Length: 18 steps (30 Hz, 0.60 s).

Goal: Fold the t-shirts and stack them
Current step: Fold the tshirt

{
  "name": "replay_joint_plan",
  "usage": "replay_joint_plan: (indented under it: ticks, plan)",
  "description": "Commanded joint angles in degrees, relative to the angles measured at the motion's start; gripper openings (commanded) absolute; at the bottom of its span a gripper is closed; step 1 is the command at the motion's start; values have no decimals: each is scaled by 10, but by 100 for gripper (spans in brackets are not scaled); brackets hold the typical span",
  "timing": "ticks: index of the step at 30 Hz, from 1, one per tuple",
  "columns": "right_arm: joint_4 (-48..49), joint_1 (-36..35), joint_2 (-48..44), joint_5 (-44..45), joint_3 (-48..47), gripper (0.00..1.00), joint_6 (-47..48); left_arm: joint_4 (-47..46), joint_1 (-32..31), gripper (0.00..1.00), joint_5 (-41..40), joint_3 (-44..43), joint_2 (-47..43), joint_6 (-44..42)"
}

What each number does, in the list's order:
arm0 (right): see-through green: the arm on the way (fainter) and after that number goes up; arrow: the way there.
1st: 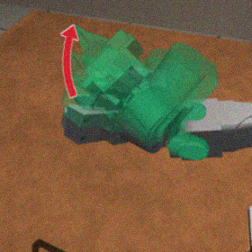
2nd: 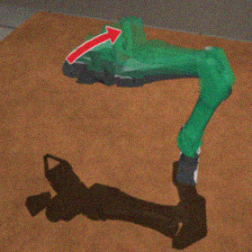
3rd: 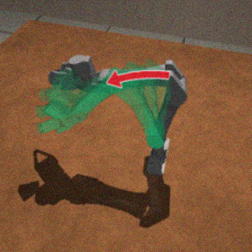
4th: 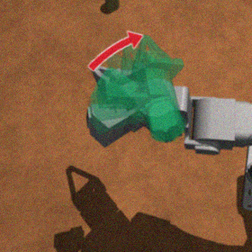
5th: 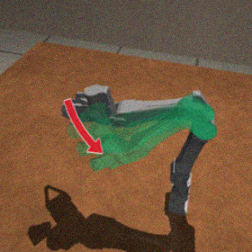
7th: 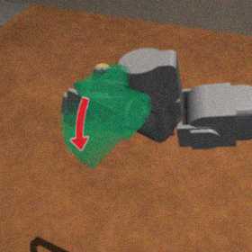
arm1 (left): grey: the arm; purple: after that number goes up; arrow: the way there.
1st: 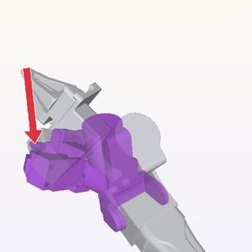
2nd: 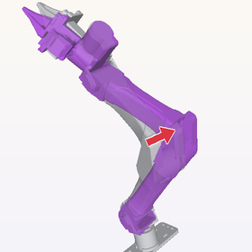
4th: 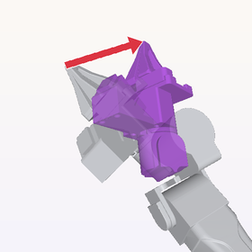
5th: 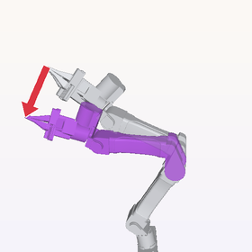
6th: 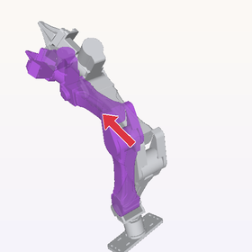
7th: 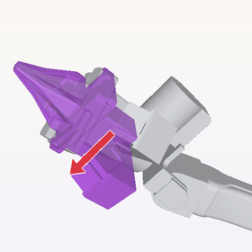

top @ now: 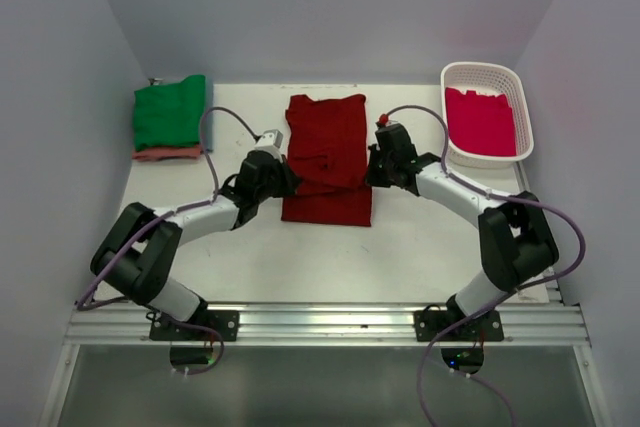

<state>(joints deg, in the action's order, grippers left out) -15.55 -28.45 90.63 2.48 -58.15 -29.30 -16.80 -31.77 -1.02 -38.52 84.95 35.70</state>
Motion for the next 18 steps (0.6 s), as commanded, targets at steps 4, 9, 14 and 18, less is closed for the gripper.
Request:
replay_joint_plan:
  ticks: [4, 9, 14, 18]
  plan:
    - [29, 52, 88, 29, -123, 0, 16, -58, 76, 0, 63, -105, 109, -29]
    - [-47, 88, 222, 21, -353, 58, 26, -27, 143, 100, 71, -244, 202, -20]
    - [-30, 93, 186, 23, -331, 60, 35, -53, 161, 100, 84, -229, 153, -15]
    - [-4, 92, 108, 27, -227, 61, 35, -52, 161, 100, 108, -177, 107, -15]
